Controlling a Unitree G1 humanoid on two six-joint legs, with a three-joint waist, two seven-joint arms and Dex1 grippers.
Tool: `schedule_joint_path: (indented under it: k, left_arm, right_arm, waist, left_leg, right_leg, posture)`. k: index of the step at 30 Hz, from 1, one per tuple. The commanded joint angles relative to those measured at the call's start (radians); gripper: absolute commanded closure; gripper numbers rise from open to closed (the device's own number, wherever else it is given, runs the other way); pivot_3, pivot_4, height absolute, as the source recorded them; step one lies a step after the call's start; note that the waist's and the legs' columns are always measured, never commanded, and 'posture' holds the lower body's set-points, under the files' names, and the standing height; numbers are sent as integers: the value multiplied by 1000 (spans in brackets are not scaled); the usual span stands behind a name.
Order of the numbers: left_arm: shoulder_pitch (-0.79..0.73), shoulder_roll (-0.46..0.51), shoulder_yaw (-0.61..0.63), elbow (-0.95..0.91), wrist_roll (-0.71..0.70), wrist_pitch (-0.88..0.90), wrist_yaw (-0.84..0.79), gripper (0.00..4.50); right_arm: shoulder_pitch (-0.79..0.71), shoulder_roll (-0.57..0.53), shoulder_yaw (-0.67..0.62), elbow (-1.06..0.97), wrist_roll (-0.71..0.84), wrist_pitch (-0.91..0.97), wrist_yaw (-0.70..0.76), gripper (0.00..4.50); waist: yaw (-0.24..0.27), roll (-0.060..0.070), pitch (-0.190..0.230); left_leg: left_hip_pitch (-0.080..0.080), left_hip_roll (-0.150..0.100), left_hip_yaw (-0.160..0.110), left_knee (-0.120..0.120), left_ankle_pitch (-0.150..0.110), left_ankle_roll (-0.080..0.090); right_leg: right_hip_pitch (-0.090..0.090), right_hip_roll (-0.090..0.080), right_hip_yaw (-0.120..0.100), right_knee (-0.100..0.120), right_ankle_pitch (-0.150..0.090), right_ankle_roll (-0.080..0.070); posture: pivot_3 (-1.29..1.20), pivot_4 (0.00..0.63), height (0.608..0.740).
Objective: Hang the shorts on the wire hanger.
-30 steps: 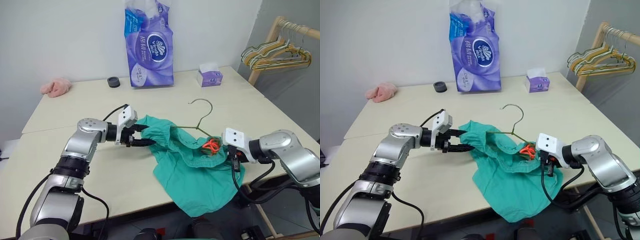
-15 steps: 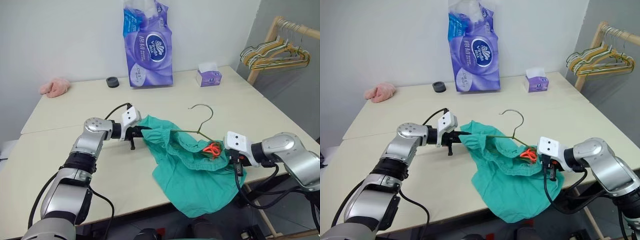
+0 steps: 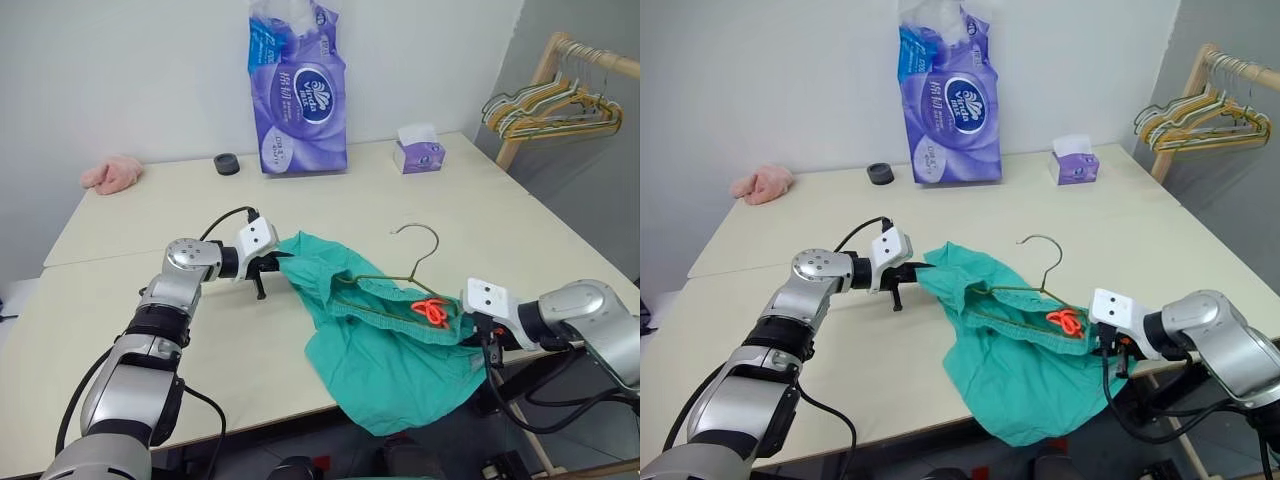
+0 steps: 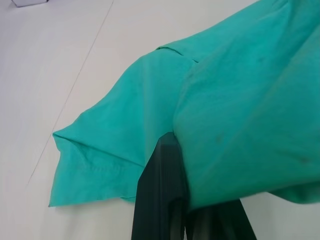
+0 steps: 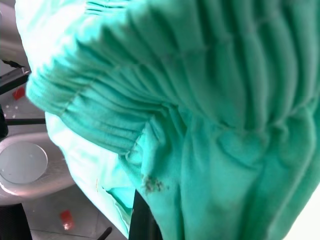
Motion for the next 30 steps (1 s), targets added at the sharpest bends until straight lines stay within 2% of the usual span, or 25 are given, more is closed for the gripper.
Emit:
schedule_joint_path:
  k: [1,7,9,12,15,18,20,22,24,27,30]
  left_arm:
    - [-7,-14,22,-75,-24,17,3,4488]
    - [31,-26,28,-171,-57,83,-18,4488]
    - [48,-6,16,-143,-21,47,-2,4488]
    - [62,12,7,-103,28,-18,38,3922]
    - [48,9,20,-66,59,-68,115,3074]
    - [27,27,55,-23,37,-52,126,2182]
    - [16,55,119,-16,-26,5,114,2182]
    - [43,60,159,-99,-99,98,78,2182]
    - [102,48,164,-260,-190,235,20,2182]
    - [194,20,118,-540,-291,407,-29,2182]
    - [230,-5,69,-713,-342,506,-44,2182]
  right_arm:
    - [-38,18,-26,-26,13,8,-21,4500]
    - [-36,23,-19,-21,12,8,-31,4500]
    - [-34,30,-28,-23,23,17,-35,4500]
    - [-30,31,-44,-32,46,33,-34,4500]
    - [-26,26,-48,-36,57,38,-37,4500]
    - [-12,30,-68,-48,79,47,-46,4500]
    - [18,48,-116,-70,122,89,-71,4500]
    - [54,68,-176,-88,163,147,-108,4500]
    - [89,92,-247,-104,204,219,-155,4500]
    - [140,136,-386,-125,259,405,-256,4500]
    - [179,169,-502,-163,305,562,-326,4500]
  waist:
    - [0,0,0]
    - [0,0,0]
    - [0,0,0]
    - [-2,0,0]
    - [1,0,0]
    - [5,0,0]
    - [2,-1,0]
    - [-2,0,0]
    - [-5,0,0]
    - [-7,0,0]
    - [-3,0,0]
  left_leg:
    - [0,0,0,0,0,0]
    - [0,0,0,0,0,0]
    - [0,0,0,0,0,0]
    - [0,0,0,0,0,0]
    - [0,0,0,0,0,0]
    - [0,0,0,0,0,0]
    - [0,0,0,0,0,0]
    - [-1,0,-1,0,0,0]
    - [-2,0,-1,0,0,0]
    - [-3,-1,0,1,-1,1]
    - [-3,-1,0,2,-2,3]
  right_leg:
    - [0,0,0,0,0,0]
    - [0,0,0,0,0,0]
    - [0,0,0,0,0,0]
    - [0,0,0,0,0,0]
    - [0,0,0,0,0,0]
    - [0,0,0,0,0,1]
    - [0,0,0,0,0,1]
    - [-1,0,-1,0,0,1]
    - [-1,0,0,0,0,0]
    - [-1,-1,1,0,0,1]
    - [0,-1,1,0,1,1]
  posture:
    - [-210,27,740]
    - [-205,23,740]
    - [-204,21,740]
    - [-203,17,740]
    - [-203,17,740]
    - [-219,16,740]
    - [-225,19,740]
    - [-236,25,740]
    - [-241,28,740]
    - [-270,35,740]
    - [-306,45,740]
